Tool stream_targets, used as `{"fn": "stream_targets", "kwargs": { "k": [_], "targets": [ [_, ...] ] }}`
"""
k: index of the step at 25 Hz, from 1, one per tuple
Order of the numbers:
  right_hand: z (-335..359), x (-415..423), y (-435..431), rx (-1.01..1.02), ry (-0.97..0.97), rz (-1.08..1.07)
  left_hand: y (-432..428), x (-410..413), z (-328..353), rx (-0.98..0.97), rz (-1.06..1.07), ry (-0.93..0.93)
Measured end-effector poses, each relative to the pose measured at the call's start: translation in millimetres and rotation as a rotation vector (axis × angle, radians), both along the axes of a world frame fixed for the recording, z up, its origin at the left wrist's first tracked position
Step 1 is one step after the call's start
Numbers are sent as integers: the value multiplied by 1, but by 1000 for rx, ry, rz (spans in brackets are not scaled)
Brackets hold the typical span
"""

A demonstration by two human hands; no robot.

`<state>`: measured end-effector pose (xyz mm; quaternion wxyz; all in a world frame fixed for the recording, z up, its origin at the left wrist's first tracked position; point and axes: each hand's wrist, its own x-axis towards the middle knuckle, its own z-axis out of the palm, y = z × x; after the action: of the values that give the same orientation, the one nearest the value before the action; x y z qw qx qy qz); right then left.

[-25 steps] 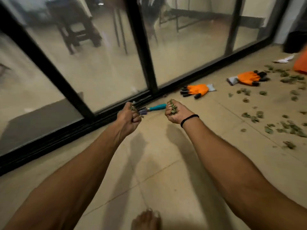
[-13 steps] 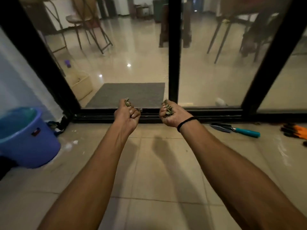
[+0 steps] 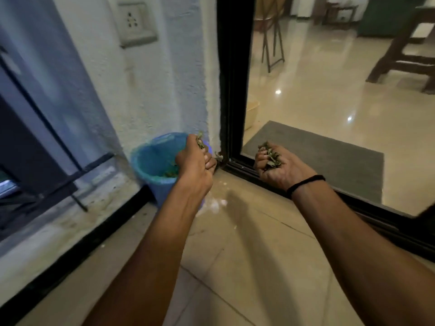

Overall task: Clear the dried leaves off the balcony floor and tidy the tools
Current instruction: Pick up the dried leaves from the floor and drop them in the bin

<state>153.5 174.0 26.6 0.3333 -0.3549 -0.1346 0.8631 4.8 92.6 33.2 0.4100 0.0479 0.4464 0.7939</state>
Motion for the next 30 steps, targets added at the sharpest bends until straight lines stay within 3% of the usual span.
{"fn": "stream_targets", "kwargs": {
  "k": [6, 9, 11, 13, 17, 23, 27, 30],
  "targets": [
    [9, -130, 23, 123, -115, -92, -3, -116, -10, -119, 119, 73],
    [6, -182, 17, 314, -418, -199, 9, -134, -21, -247, 121, 130],
    [-4, -208, 9, 519, -638, -148, 18, -141, -29, -322, 65, 193],
    [-16, -227, 5, 644, -722, -30, 23, -148, -34, -363, 23, 267],
    [-33, -238, 14, 681, -723, 94, 25, -155, -27, -384, 90, 352],
    [-30, -225, 9, 634, -492, -45, 33, -149, -35, -393, 241, 356],
    [-18, -212, 3, 559, -471, -92, 30, -132, -32, -455, 337, 533],
    [-12, -197, -3, 523, -436, -4, 26, -132, -33, -562, 244, 706]
  ]
}}
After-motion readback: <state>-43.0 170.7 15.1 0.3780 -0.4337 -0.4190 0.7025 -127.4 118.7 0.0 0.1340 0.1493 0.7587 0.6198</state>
